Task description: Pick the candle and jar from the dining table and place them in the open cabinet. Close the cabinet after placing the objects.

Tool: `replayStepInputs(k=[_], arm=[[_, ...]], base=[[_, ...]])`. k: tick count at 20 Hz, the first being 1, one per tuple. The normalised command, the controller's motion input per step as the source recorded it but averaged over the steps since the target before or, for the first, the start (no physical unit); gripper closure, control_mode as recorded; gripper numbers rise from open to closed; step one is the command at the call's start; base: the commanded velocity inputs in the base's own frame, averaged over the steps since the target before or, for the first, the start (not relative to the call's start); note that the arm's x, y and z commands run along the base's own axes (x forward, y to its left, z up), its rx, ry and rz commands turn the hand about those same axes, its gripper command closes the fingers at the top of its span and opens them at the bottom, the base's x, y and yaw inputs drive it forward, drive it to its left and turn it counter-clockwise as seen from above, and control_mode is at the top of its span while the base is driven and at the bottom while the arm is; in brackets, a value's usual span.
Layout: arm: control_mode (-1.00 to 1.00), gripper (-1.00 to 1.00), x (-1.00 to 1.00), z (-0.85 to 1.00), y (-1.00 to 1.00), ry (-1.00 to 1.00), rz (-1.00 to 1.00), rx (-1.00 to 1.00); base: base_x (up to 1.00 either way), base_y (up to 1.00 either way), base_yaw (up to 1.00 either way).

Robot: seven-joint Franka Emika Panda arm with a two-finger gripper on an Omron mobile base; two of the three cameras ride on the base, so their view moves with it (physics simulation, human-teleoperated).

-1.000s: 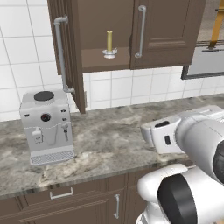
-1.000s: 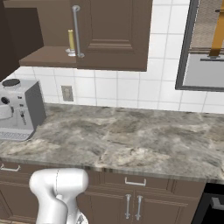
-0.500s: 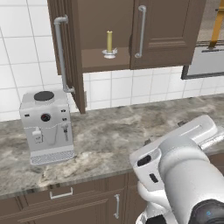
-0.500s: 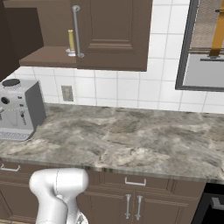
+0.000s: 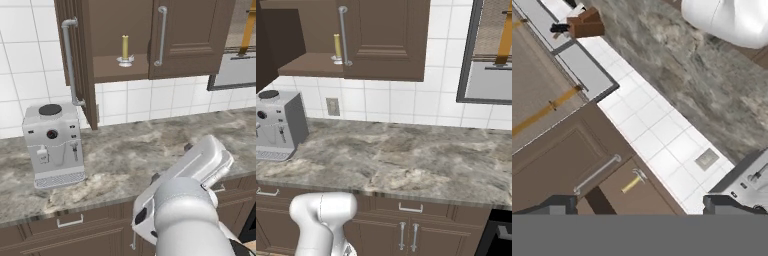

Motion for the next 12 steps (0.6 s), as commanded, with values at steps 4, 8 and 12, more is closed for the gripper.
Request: replayStepInputs(k=[4, 8, 12], arm=[[-1.00, -1.00, 0.00, 0.13, 0.32, -0.01, 0.10, -0.24], [-1.00, -1.00, 0.00, 0.11, 0.29, 0.00, 0.06, -0.22], [-1.00, -1.00, 0.06, 0.00, 0.24, -0.02, 0.06, -0.23]], base=[[0.00, 0.00, 0.00], [0.00, 0.00, 0.00], [0.00, 0.00, 0.00]])
